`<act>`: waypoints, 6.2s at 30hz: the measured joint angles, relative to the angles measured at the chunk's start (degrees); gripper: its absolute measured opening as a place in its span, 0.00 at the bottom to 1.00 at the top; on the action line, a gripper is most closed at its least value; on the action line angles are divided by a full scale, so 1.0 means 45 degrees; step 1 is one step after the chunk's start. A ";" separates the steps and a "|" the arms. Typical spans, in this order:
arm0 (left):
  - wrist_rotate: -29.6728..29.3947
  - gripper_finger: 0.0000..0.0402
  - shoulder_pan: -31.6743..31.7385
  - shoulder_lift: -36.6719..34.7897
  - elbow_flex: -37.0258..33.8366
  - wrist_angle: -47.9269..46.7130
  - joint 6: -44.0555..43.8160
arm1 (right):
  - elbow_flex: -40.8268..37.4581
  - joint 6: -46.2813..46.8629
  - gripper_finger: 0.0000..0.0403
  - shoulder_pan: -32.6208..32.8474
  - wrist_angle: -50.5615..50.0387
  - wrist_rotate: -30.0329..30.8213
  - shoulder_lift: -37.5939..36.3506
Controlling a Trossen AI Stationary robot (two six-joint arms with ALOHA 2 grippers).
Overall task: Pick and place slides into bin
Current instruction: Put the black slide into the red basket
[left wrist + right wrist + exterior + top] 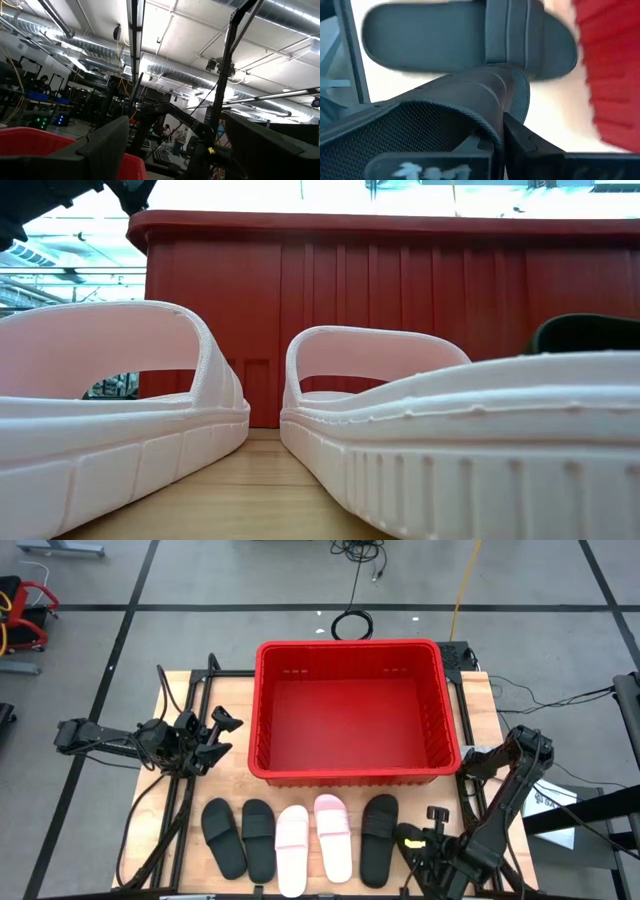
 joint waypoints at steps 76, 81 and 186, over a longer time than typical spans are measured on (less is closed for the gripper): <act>-0.1655 0.85 0.0001 0.0005 0.0000 -0.1056 0.0267 | -0.1281 -2.0571 0.01 -1.6526 0.4427 0.2027 -0.6677; -0.2140 0.85 0.0151 0.0005 0.0000 -0.0767 0.0576 | -0.1580 -2.1836 0.01 -1.8944 0.5597 0.0327 -0.6214; -0.1302 0.85 0.2474 0.0000 0.0000 -0.0065 0.1253 | -0.9383 -2.2502 0.40 -2.2085 1.2100 0.0067 -0.4439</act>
